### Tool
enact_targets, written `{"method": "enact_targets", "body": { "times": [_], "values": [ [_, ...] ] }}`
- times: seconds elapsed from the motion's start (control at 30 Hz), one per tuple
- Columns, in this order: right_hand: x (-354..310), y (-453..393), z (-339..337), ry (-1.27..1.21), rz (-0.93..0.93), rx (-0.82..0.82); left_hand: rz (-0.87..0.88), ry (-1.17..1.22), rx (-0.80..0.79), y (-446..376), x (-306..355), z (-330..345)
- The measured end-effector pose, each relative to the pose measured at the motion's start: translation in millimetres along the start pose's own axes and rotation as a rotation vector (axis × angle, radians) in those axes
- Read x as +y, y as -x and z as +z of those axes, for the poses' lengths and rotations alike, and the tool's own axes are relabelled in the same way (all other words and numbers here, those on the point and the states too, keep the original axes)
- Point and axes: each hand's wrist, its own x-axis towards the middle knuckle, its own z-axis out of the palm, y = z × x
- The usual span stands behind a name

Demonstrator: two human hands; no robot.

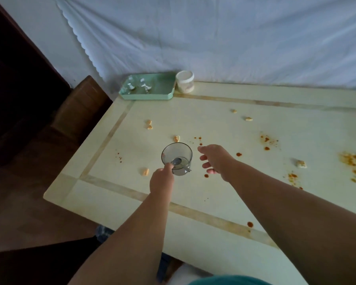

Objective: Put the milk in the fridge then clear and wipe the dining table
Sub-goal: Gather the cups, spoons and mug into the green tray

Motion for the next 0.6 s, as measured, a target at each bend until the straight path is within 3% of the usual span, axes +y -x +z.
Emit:
{"method": "enact_targets", "body": {
  "times": [0.3,0.6],
  "values": [
    [-50.6,-78.7,10.0,-0.038,0.032,0.085,0.057,-0.143,-0.019,-84.9,22.6,-24.4],
    [-126.5,-169.9,55.8,0.095,-0.065,0.073,0.002,0.101,0.011,-192.7,54.7,-57.2]
  ]
}}
